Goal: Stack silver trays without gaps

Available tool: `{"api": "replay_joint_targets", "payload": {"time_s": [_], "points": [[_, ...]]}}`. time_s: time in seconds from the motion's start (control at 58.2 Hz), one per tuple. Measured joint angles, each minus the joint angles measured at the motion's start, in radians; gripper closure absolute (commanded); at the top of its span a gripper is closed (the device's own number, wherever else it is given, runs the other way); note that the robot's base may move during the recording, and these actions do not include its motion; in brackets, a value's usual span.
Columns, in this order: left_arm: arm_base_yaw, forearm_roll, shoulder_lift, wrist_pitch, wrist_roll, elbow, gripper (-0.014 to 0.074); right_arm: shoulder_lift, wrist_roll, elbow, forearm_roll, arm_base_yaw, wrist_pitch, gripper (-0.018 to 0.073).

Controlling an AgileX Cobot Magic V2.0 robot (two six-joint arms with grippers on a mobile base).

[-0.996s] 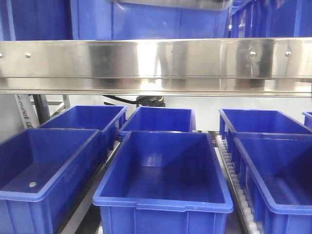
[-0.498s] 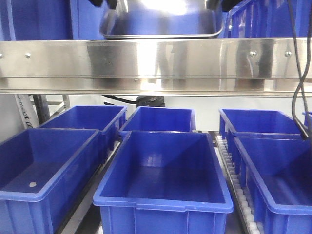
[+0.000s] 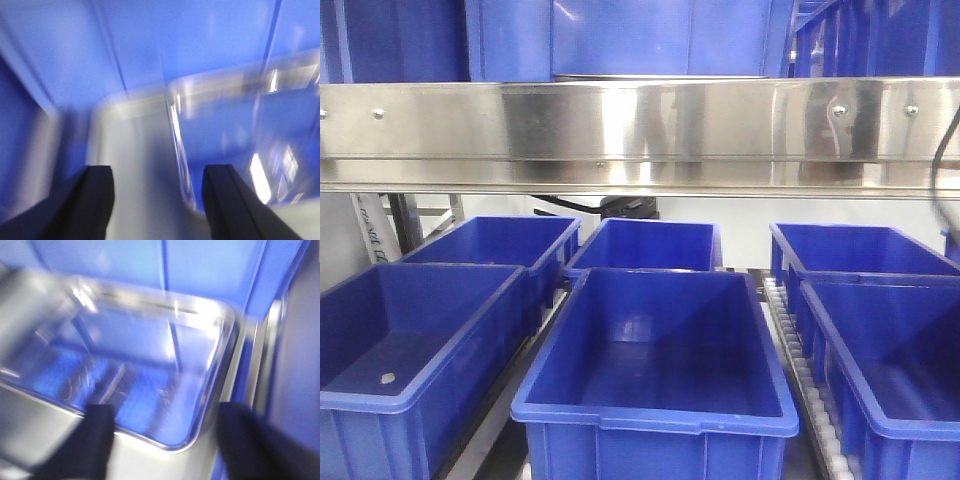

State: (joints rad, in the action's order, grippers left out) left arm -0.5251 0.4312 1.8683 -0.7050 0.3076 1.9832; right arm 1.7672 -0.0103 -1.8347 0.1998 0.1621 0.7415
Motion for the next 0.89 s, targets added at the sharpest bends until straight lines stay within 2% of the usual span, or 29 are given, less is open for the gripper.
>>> {"api": "replay_joint_targets", "payload": {"time_s": [0.052, 0.086, 0.137, 0.292, 0.429, 0.635, 0.773, 0.893], "points": [[0.000, 0.000, -0.050, 0.000, 0.005, 0.000, 0.0643, -0.042, -0.012, 0.000, -0.002, 0.000, 0.012, 0.0626], [0.000, 0.002, -0.082, 0.000, 0.006, 0.000, 0.0615, -0.069, -0.022, 0.000, -0.002, 0.000, 0.025, 0.0663], [0.000, 0.004, -0.127, 0.000, 0.006, 0.000, 0.0598, -0.105, -0.031, 0.000, -0.004, 0.000, 0.043, 0.0629], [-0.004, -0.015, -0.278, -0.055, -0.010, -0.005, 0.0603, -0.227, -0.055, 0.000, -0.006, 0.000, 0.095, 0.0629], [-0.053, -0.024, -0.459, -0.055, -0.063, -0.100, 0.0610, -0.366, -0.087, 0.007, -0.006, 0.000, 0.136, 0.0638], [-0.073, -0.034, -0.814, 0.036, -0.028, -0.447, 0.0610, -0.664, -0.104, 0.176, -0.006, 0.001, 0.130, 0.0638], [-0.073, -0.053, -1.100, 0.130, -0.013, -0.734, 0.0610, -0.948, -0.113, 0.421, 0.002, 0.001, 0.067, 0.0638], [-0.073, -0.056, -1.330, 0.146, -0.009, -0.932, 0.0610, -1.207, -0.113, 0.638, 0.030, 0.001, 0.016, 0.0638]]}}
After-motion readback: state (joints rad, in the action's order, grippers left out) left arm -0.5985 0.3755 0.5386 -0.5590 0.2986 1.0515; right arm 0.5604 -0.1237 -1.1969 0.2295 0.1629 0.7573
